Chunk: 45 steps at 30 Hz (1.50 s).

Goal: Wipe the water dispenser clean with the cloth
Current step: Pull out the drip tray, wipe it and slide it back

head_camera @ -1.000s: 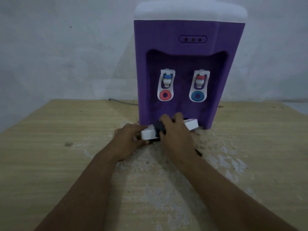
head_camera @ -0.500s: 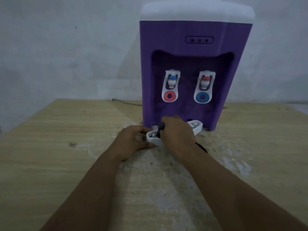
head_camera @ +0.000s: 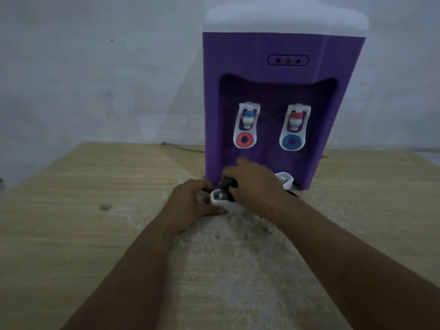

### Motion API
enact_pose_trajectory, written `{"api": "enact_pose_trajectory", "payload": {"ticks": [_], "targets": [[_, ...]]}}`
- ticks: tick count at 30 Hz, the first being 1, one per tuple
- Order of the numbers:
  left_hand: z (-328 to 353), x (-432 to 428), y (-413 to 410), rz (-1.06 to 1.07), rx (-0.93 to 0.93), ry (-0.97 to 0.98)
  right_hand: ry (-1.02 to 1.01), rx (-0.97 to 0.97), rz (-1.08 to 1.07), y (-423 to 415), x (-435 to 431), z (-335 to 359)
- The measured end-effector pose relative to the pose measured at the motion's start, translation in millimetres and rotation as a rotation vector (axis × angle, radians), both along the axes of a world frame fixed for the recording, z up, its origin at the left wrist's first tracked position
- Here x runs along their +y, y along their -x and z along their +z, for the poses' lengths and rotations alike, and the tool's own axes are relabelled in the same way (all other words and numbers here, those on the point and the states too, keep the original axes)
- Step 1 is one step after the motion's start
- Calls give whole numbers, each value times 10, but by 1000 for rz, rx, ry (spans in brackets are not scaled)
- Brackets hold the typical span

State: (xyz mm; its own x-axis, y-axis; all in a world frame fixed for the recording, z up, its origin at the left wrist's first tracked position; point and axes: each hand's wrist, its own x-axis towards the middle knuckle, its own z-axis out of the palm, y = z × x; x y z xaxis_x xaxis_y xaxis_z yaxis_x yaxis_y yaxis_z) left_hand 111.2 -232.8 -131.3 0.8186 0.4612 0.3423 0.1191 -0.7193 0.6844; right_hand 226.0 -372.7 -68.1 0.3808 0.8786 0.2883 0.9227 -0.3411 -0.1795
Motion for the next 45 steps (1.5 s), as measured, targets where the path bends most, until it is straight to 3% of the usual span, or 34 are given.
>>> {"api": "enact_pose_trajectory", "payload": {"ticks": [7,12,16,22,26,29,34,39,45], "targets": [[57,-42,13,-61,-49,-3,121,-312,213,159,65,-14],[58,-45,17,-53,-11,30,273,-140,237,104,47,130],[66,-55,20,-32,-20,61,253,72,184,51,121,174],[93,-62,31,-46,-60,235,228,-96,233,207,155,126],[92,-61,35,-63,-60,251,260,-26,195,191,161,175],[111,-81,37,-65,-64,269,209,40,80,262,209,117],[134,-95,47,-38,-22,313,131,-39,-132,395,357,-49],[104,-66,47,-58,-43,383,87,-53,67,282,257,-72],[80,-20,20,-67,-28,310,177,0,167,206,6,-63]]}}
